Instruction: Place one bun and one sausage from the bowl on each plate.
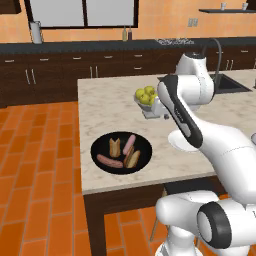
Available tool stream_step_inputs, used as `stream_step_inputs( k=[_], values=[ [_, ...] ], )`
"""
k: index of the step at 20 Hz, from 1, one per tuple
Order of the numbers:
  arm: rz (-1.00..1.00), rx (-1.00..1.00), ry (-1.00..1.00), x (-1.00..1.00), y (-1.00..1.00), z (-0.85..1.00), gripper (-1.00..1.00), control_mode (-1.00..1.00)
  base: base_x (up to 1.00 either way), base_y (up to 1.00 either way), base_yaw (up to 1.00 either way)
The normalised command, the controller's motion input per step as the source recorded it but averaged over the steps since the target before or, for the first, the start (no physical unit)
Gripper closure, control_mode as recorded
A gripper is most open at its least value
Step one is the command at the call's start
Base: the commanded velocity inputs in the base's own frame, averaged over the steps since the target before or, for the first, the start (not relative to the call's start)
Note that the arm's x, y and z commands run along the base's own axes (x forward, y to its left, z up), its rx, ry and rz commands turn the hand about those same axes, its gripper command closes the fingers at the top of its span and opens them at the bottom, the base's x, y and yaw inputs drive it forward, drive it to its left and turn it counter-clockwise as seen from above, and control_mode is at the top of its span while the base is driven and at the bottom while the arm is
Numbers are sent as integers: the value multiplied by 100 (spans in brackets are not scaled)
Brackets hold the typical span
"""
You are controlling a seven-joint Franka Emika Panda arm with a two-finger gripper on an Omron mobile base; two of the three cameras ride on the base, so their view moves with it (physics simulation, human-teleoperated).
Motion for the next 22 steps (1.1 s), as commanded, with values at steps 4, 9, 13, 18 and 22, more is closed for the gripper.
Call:
stream_step_inputs(
  k=[4, 9, 13, 18, 22],
  values=[
    [0, 0, 0, 16, 40, -18, -100, -100, 0, 0, 0],
    [2, 0, 6, 77, 57, -53, -100, -100, 0, 0, 0],
    [1, 0, 8, 72, 67, -77, -100, -100, 0, 0, 0],
    [0, -1, 29, 23, 50, -81, -100, -100, 0, 0, 0],
    [0, 0, 16, 29, 13, -82, -100, -100, 0, 0, 0]
  ],
)
